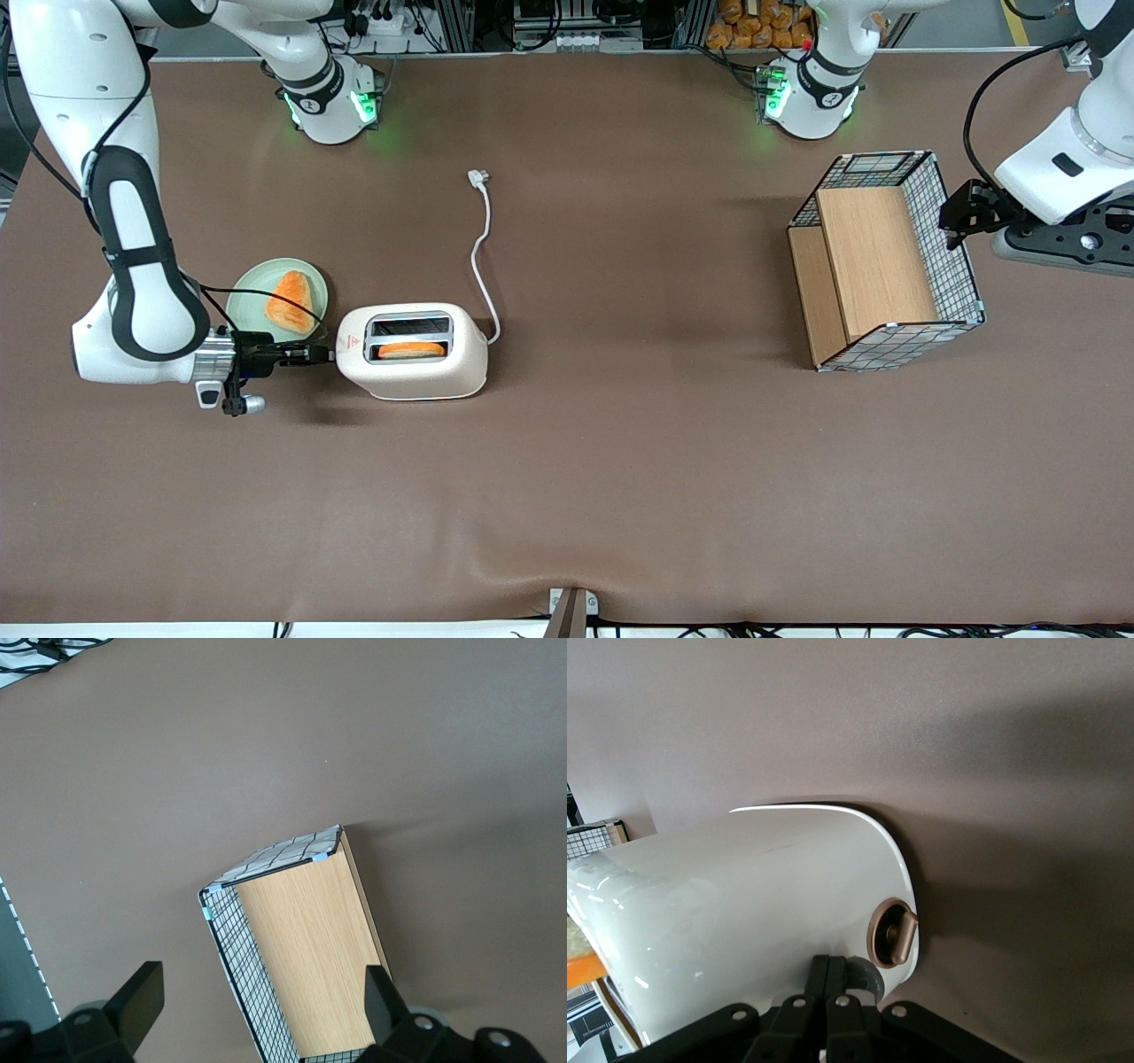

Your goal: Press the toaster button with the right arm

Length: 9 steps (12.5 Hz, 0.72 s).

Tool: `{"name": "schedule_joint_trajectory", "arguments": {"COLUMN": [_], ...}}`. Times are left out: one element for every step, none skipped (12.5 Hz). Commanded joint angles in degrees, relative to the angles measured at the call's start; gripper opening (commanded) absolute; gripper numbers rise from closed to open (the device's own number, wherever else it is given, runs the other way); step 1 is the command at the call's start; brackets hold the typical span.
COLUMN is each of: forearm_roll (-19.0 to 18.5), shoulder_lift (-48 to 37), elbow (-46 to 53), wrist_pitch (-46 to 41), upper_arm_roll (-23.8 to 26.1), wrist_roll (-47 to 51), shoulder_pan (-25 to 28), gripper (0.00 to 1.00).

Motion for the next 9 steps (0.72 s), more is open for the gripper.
{"name": "schedule_joint_trajectory", "arguments": {"forearm_roll": [0.5,0.4,-0.2,-0.2,-0.3,-0.5,-0.9,-1.1,-1.7], "shoulder_lift": [2.3,2.0,1.4,0.9,0.0,-0.5,-0.9,-1.5,-1.6], "elbow": [0.7,1.7,2.8,3.4,3.8,4.3,5.1,6.7,8.7], "wrist_pitch": [1.6,0.5,-1.8,-3.9,-5.3,-6.2,-7.9,-10.6,-13.5], "upper_arm_roll": [-0.1,-0.1,-0.2,-0.4,-0.5,-0.6,-0.9,-2.0,-2.8], "wrist_roll": [-0.6,1.5,3.5,4.1,4.4,5.7,6.3,7.8,9.9], "shoulder_pan": [-0.1,-0.1,0.0,-0.1,-0.4,-0.7,-0.8,-0.7,-0.6], "gripper": [0.00,0.00,0.00,0.00,0.00,0.00,0.00,0.00,0.00]}}
